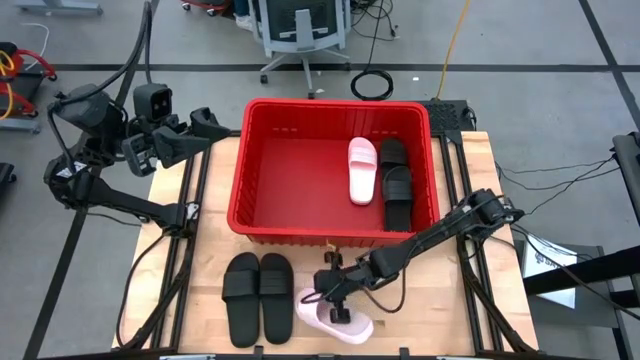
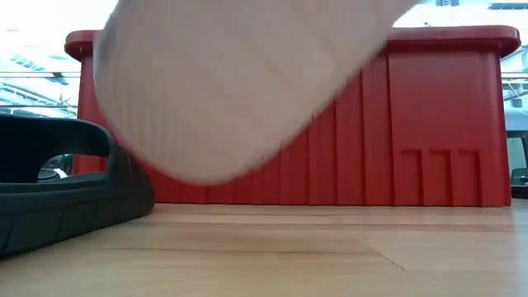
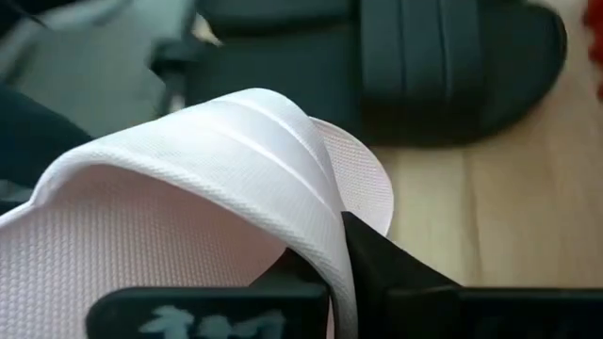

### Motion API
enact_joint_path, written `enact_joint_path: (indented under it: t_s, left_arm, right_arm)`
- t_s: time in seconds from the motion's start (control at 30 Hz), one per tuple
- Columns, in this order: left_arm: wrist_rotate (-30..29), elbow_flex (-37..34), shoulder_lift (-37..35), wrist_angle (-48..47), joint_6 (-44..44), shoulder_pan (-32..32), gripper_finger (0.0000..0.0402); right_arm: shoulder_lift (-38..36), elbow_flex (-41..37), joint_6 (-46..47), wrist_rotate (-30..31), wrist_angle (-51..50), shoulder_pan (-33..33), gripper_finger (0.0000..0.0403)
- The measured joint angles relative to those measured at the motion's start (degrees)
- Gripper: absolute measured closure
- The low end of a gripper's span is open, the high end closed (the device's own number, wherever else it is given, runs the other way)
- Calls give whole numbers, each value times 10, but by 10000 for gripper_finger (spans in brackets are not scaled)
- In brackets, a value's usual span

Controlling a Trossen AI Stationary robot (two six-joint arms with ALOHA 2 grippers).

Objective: Pick and place slides into bin
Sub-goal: Put the pink slide into the red bin

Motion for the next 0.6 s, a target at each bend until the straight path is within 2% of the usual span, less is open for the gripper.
enact_joint_path:
  t_s: [0.17, 0.33, 0.47, 0.6]
  left_arm:
    - [0, 0, 0, 0, 0, 0, 174]
    - [0, 0, 0, 4, -5, 0, 174]
    - [13, 0, -1, 20, -14, 0, 174]
    - [33, 0, -2, 58, -20, 0, 174]
  right_arm:
    - [-35, 0, 2, -91, 72, -18, 402]
    - [-59, 0, 31, -170, 225, -41, 402]
    - [-80, 0, 45, -199, 356, -64, 402]
    - [-102, 0, 45, -201, 476, -91, 402]
